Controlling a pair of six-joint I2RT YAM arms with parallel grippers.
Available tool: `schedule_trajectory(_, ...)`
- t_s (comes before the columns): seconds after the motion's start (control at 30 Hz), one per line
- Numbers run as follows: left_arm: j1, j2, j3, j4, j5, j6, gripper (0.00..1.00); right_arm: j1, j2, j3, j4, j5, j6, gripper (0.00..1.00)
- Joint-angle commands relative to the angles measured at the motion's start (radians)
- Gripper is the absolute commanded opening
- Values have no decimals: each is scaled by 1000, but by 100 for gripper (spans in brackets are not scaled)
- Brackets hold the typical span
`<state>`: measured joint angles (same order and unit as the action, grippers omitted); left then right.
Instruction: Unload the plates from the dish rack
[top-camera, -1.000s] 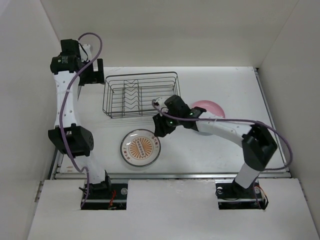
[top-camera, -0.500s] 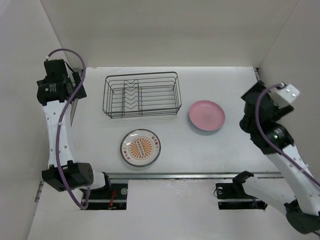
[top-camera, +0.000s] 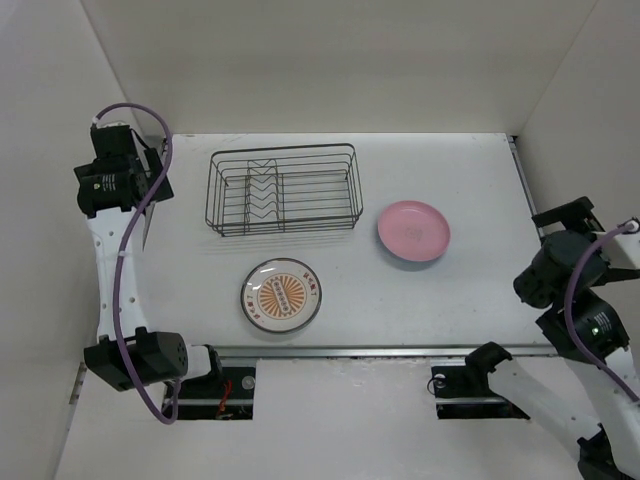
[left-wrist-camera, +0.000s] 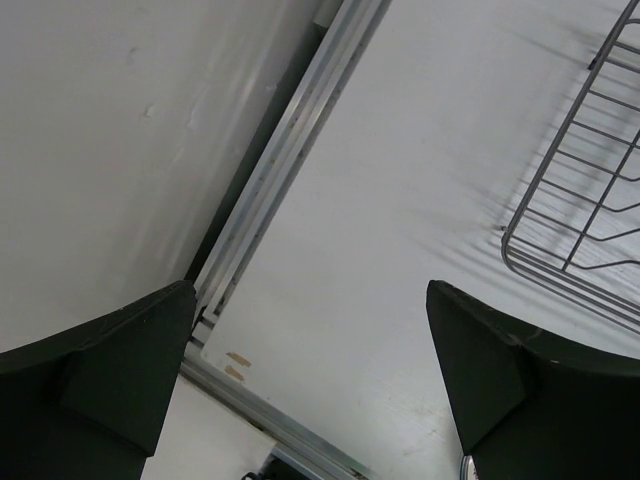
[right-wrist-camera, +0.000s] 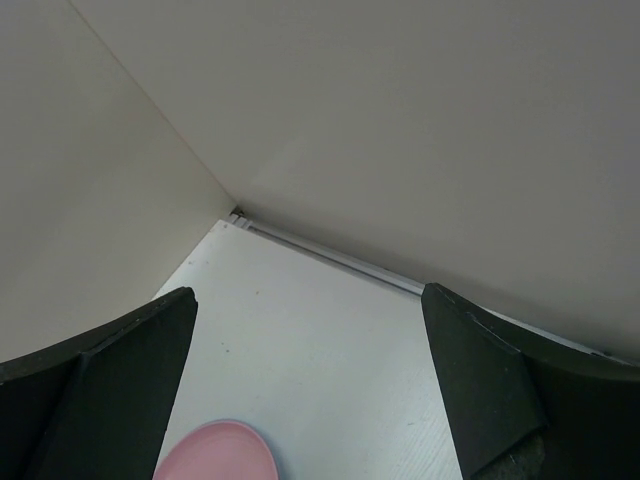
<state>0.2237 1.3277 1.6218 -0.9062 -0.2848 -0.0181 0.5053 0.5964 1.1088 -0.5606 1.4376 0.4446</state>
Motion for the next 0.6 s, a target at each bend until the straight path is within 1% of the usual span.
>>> schedule_trajectory(0.0,-3,-18,-19,23,19,-17,100,-1,40,-4,44,44,-20,100)
schedule_trajectory(0.13,-3,-38,-43,23,-4,-6,100,-1,51,-4,44,53,-10,100)
schedule_trajectory(0.4,-3,-47,-77,13,-4,3,100,-1,42,-4,84,-9,-1,100)
schedule_trajectory(0.57,-3,-56,-86,13,-4,12,100,-1,72,-4,93,-9,-1,100)
